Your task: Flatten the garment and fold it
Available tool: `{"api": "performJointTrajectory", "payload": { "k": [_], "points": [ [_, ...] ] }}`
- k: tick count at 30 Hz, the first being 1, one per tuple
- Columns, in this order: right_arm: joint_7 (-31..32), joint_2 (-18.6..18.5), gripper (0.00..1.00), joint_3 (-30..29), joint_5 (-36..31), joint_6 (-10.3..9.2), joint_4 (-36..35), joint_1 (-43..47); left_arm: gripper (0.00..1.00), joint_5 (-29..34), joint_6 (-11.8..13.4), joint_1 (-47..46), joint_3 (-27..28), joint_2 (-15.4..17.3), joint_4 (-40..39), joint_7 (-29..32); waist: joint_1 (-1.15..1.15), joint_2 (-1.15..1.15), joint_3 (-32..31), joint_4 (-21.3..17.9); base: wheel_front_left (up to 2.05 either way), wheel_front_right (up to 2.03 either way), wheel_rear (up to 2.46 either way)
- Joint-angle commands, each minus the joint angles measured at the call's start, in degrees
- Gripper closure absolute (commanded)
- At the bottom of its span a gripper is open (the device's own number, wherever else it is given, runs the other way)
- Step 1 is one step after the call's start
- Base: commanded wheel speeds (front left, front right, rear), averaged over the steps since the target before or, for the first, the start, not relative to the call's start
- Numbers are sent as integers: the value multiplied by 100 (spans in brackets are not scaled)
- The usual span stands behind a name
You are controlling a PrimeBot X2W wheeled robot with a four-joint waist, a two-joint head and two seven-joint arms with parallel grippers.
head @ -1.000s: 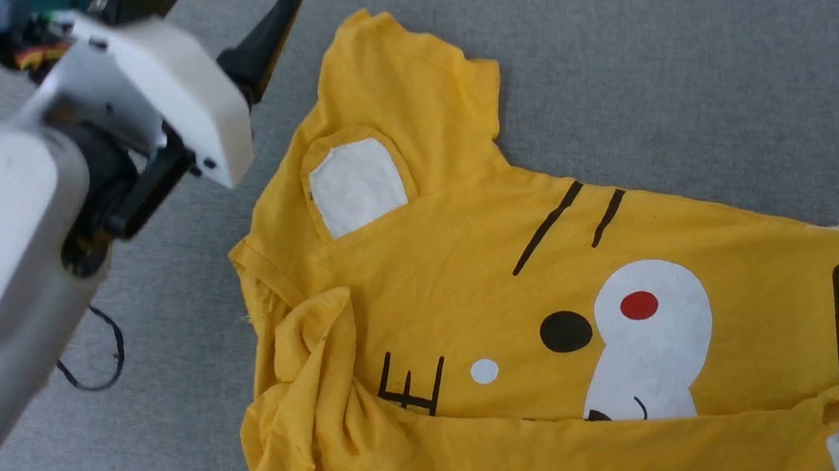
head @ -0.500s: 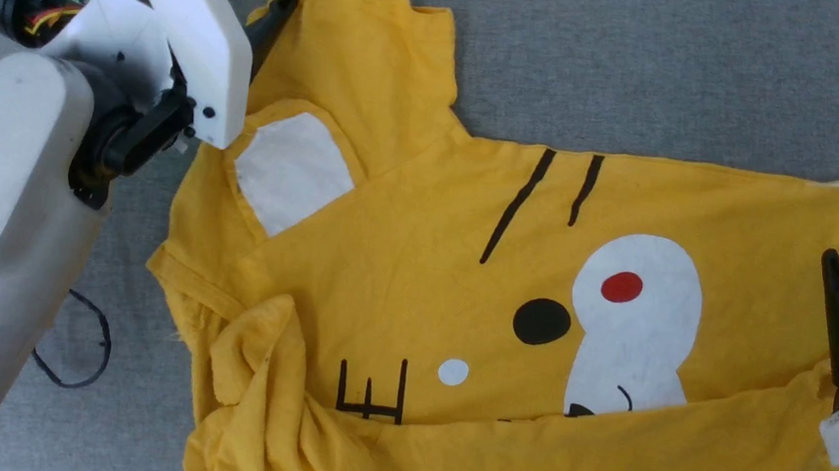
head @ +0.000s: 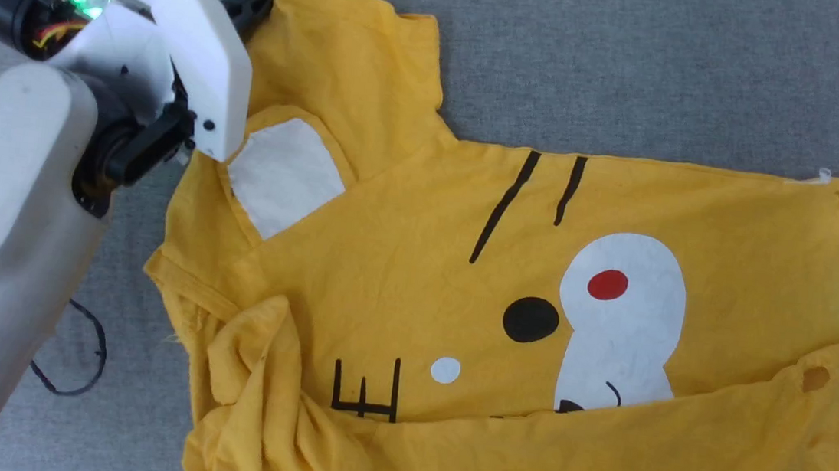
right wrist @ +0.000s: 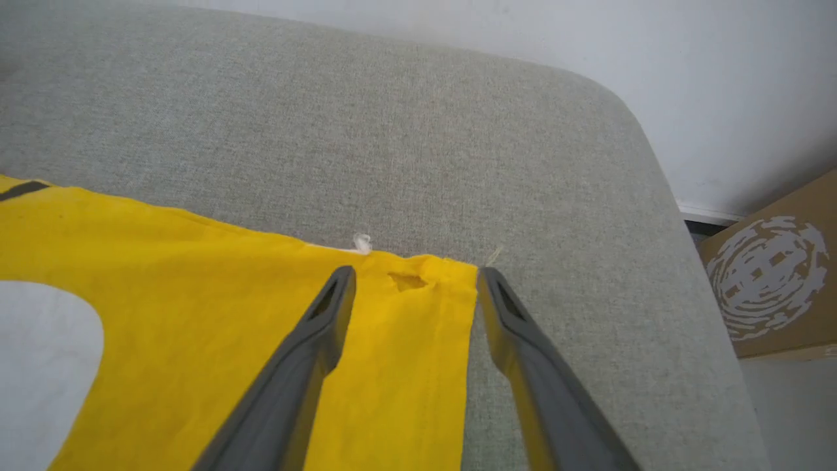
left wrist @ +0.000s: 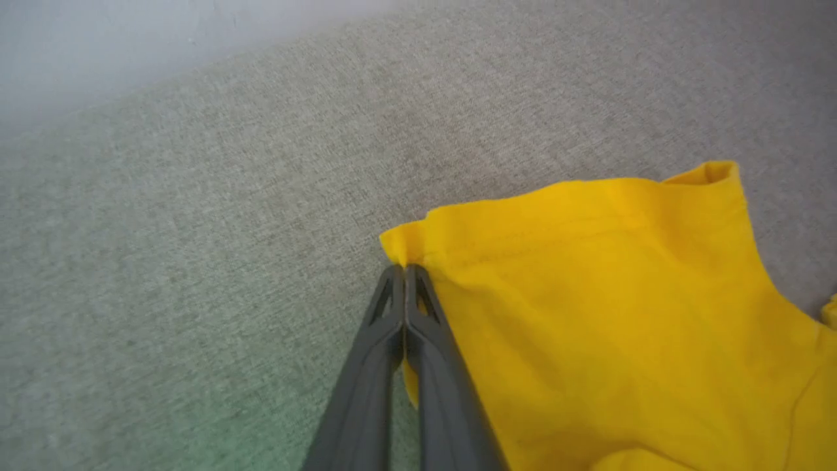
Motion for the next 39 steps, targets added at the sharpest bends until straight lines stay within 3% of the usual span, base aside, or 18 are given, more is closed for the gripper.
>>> {"api": "performJointTrajectory", "payload": {
  "k": [1, 10, 21, 22, 23, 24, 32, 39],
  "points": [
    [138, -105, 0, -23, 121, -6, -63, -207, 100, -9, -49, 125, -19, -13, 0, -90, 0, 0, -111, 74, 0, 0, 0],
    [1440, -702, 0, -81, 680, -6, 531, -566, 100, 61, 4, 17, 37, -58, -227, -378, 0, 0, 18, 248, 0, 0, 0],
    [1490, -778, 0, -66, 818, -6, 1099, -982, 100, 87, 29, -88, -20, -124, -309, -413, 0, 0, 259, 351, 0, 0, 0],
    [1521, -772, 18, -40, 859, -6, 1155, -997, 100, 83, 27, -97, -21, -126, -309, -417, 0, 0, 271, 354, 0, 0, 0],
    [1532, -754, 75, -26, 914, -6, 1191, -1022, 100, 80, 26, -105, -21, -128, -307, -424, 0, 0, 280, 357, 0, 0, 0],
    [1549, -738, 100, -22, 957, -6, 1226, -1043, 100, 76, 28, -112, -12, -132, -307, -448, 0, 0, 285, 357, 0, 0, 0],
    [1321, -776, 100, -4, 964, -6, 1191, -1094, 100, -193, 23, 89, 320, -155, -484, -998, 0, 0, 30, 350, 0, 0, 0],
    [1039, -680, 100, -95, 1023, -6, 872, -808, 100, -396, 13, 765, 586, 51, -1158, -1481, 0, 0, -425, 385, 0, 0, 0]
  ]
}}
